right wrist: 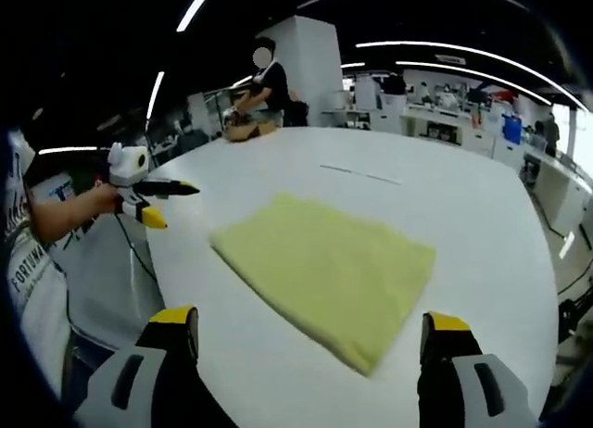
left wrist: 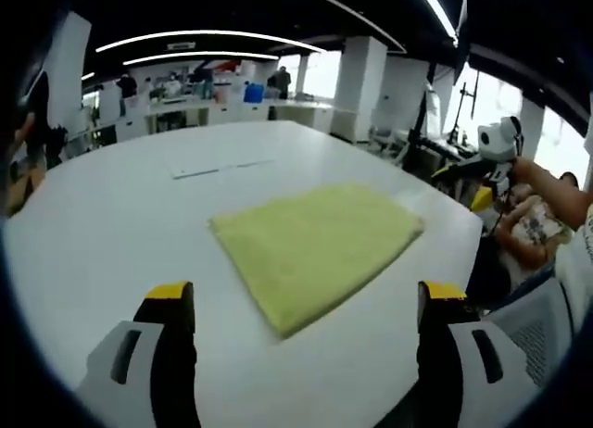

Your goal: Fold the garment on the visible template until the final outline fits inside the template.

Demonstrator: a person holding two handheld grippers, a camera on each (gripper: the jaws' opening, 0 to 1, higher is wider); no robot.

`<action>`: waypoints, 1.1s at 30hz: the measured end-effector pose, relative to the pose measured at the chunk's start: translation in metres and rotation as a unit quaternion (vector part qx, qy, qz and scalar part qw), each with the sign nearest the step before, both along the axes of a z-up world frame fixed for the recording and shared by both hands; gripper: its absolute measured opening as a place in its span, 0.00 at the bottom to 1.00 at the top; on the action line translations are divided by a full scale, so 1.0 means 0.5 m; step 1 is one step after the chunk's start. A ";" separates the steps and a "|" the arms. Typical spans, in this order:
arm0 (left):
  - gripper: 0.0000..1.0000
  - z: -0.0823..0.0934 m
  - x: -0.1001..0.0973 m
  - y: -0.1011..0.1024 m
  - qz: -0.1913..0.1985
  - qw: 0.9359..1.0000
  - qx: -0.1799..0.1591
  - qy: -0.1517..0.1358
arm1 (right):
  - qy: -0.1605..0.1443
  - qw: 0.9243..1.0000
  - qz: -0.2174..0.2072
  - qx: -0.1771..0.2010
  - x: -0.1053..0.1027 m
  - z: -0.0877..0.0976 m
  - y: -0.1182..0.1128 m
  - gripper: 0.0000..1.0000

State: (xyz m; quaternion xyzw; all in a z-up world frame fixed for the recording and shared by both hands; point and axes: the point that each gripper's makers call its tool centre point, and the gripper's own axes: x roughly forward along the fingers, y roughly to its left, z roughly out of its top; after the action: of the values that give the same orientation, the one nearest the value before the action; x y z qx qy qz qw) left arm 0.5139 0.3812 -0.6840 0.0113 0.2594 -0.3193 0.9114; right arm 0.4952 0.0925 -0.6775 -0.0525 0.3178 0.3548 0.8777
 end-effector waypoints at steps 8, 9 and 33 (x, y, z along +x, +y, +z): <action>0.99 0.000 -0.013 -0.001 -0.012 0.999 0.034 -0.006 | -0.001 1.000 -0.029 0.012 -0.007 0.006 -0.017 0.99; 0.99 0.000 -0.013 -0.001 -0.011 0.999 0.033 -0.006 | -0.002 0.999 -0.032 0.012 -0.008 0.006 -0.019 0.99; 0.99 -0.006 -0.054 0.012 0.015 1.000 0.020 0.013 | 0.000 0.999 -0.039 -0.010 -0.026 -0.003 -0.031 0.96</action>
State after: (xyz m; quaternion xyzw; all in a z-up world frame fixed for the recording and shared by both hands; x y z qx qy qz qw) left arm 0.4871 0.3870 -0.6870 0.0216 0.2777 -0.3002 0.9123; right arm 0.4824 0.0769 -0.6792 -0.0487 0.3233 0.3168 0.8904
